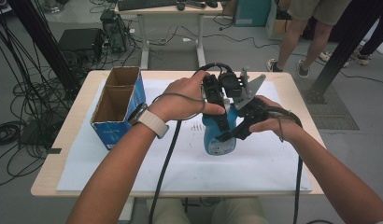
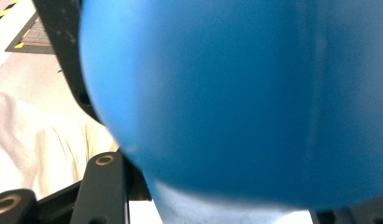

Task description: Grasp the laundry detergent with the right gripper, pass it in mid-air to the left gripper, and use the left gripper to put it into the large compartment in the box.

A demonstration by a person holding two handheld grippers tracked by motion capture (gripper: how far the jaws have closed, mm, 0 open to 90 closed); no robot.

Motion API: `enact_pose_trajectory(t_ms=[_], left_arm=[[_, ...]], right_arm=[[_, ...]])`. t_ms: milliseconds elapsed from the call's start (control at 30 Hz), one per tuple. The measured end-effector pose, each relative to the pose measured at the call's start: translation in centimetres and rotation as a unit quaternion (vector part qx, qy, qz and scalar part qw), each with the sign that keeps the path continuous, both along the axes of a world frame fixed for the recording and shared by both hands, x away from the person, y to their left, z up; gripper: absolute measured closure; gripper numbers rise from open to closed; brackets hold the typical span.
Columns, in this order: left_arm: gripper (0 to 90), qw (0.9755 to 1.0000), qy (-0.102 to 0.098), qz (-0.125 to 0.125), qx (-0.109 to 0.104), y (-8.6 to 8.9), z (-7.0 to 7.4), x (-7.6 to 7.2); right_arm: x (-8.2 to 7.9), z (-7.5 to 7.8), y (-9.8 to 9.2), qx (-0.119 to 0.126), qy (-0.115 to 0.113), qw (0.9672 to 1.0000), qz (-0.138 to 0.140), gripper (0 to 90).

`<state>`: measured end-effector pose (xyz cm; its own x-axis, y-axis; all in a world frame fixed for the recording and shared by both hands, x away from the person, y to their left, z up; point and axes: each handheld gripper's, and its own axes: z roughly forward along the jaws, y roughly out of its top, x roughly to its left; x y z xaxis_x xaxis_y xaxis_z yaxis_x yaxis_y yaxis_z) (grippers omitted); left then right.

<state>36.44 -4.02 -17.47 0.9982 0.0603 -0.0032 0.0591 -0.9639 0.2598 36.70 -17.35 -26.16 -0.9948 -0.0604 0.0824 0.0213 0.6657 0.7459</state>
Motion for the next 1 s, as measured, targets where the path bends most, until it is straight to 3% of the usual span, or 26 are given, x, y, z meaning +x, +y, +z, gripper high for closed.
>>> enact_pose_trajectory(t_ms=[200,400,500,533,600,633,667,733,767,833,1000], left_arm=[[37.5,1.0,0.003,0.0,0.001,0.0,-0.1,0.0],[37.5,1.0,0.002,0.002,0.002,0.0,0.0,-0.1],[37.6,0.9999,0.006,0.006,0.009,-0.1,-0.2,0.0],[37.6,0.9999,0.01,0.01,0.011,-0.1,-0.3,0.1],[37.6,0.9996,0.007,0.016,0.021,0.1,-0.5,0.3],[37.6,0.9996,0.004,0.02,0.022,0.2,-0.7,0.4],[37.6,0.9993,0.005,0.035,0.012,0.2,-0.9,0.2],[37.6,0.9993,0.003,0.03,0.021,0.6,-0.9,0.6],[37.6,0.9993,0.003,0.032,0.02,0.8,-0.9,0.6],[37.5,0.9991,0.002,0.037,0.02,1.0,-0.9,0.7],[37.5,0.9982,-0.002,0.057,0.02,1.7,-0.7,0.7]], right_arm=[[-0.1,0.0,0.0,-0.003,0.009,1.0,0.0,43.2],[0.0,-0.1,0.0,0.005,-0.001,1.0,0.005,43.0],[-0.3,-0.3,0.1,0.004,0.012,0.9999,-0.001,42.3],[0.0,-0.6,0.2,0.004,-0.011,0.9999,-0.009,40.7],[0.4,-1.1,0.4,0.022,-0.017,0.9996,-0.004,25.1],[0.8,-1.4,0.2,0.015,-0.005,0.9998,-0.016,16.6],[0.8,-1.5,-0.2,0.008,0.004,0.9996,-0.026,13.6],[0.8,-1.8,-1.0,-0.002,0.01,0.9986,-0.051,7.6],[0.7,-1.9,-1.2,-0.007,0.017,0.9986,-0.049,7.1],[0.9,-2.4,-1.9,-0.027,0.005,0.9983,-0.052,7.7],[1.3,-2.9,-3.9,-0.058,-0.003,0.9951,-0.08,6.9]])
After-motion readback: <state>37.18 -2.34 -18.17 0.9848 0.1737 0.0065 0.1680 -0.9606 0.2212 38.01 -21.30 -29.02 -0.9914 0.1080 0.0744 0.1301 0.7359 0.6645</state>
